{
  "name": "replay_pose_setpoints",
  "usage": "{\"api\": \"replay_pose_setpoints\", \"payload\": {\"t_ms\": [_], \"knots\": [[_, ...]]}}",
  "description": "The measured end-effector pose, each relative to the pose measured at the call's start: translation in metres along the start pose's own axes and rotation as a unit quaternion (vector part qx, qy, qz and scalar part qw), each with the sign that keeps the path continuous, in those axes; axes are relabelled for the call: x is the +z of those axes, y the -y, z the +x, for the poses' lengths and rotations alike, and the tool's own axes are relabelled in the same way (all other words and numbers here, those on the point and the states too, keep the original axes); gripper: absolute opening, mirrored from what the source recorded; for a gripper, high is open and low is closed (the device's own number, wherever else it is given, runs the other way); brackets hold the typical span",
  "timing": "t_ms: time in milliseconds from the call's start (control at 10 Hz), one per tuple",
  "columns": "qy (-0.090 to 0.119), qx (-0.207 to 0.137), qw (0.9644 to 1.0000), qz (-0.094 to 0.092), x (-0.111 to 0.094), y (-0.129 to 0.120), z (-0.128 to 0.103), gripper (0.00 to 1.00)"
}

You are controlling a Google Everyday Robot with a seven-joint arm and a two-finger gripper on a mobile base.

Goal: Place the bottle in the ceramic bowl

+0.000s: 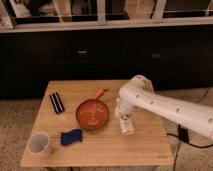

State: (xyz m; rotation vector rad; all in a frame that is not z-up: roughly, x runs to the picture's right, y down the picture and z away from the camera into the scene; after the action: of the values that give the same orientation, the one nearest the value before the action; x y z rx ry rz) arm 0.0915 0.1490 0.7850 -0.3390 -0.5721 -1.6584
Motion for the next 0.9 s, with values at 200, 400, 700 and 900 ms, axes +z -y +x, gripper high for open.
{"api": "replay_pose_setpoints", "payload": {"t_ms": [200, 400, 700, 900], "knots": [[-0.003, -0.015, 0.9999, 0.001, 0.0, 0.018, 0.012, 0.28], [-0.007, -0.021, 0.9997, 0.001, -0.008, 0.028, 0.019, 0.28], [-0.008, -0.031, 0.9995, 0.0, -0.017, 0.035, 0.031, 0.11], [-0.008, -0.042, 0.9991, 0.003, -0.021, 0.051, 0.041, 0.02]]}}
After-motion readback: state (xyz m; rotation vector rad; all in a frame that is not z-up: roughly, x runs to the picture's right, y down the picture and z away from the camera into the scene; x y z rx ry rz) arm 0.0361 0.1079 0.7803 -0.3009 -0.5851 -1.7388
